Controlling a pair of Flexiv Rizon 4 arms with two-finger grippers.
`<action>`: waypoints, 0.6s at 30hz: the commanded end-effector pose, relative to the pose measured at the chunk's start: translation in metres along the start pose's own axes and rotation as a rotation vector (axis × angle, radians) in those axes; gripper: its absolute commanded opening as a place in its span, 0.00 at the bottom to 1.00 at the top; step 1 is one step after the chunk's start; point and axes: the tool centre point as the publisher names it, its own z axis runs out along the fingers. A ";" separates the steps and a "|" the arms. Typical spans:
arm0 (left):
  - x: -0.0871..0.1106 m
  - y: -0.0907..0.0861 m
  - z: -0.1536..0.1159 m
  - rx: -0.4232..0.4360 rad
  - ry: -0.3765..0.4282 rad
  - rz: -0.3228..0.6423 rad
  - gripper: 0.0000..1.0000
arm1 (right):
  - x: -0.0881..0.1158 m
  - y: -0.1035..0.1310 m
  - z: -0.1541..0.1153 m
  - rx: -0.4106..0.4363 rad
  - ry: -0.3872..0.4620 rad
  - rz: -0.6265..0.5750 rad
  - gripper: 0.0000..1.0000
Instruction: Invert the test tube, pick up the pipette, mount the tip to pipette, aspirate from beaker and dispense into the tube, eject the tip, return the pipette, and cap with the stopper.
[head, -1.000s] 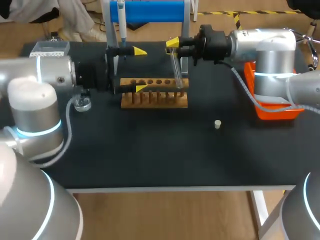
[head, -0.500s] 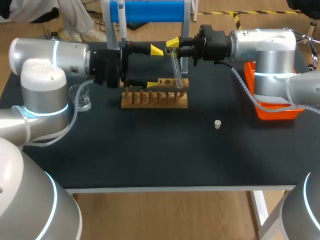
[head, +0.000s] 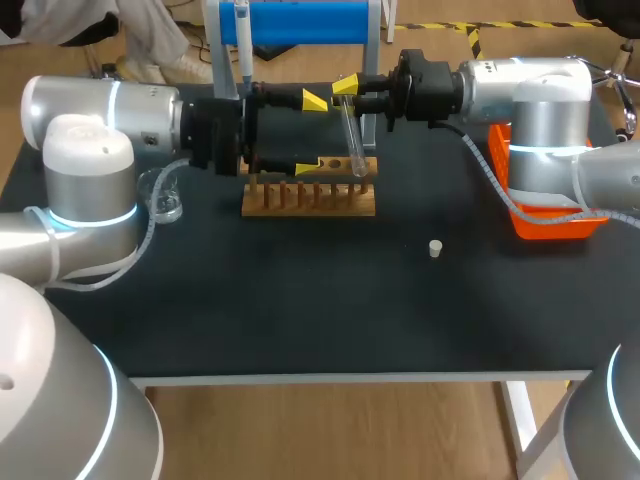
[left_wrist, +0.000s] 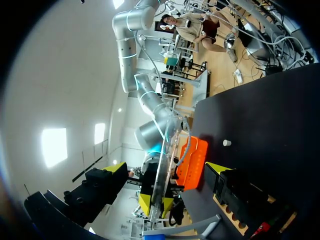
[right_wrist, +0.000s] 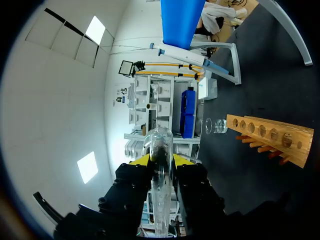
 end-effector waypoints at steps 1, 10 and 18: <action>0.001 -0.002 0.006 -0.010 0.025 0.039 1.00 | 0.001 0.000 0.000 0.002 -0.003 0.000 0.00; -0.001 -0.005 0.036 0.049 0.057 0.259 1.00 | 0.001 0.000 0.000 0.002 -0.003 0.000 0.00; -0.001 -0.013 0.046 0.050 0.010 0.383 1.00 | 0.001 0.000 0.000 0.002 -0.003 0.000 0.00</action>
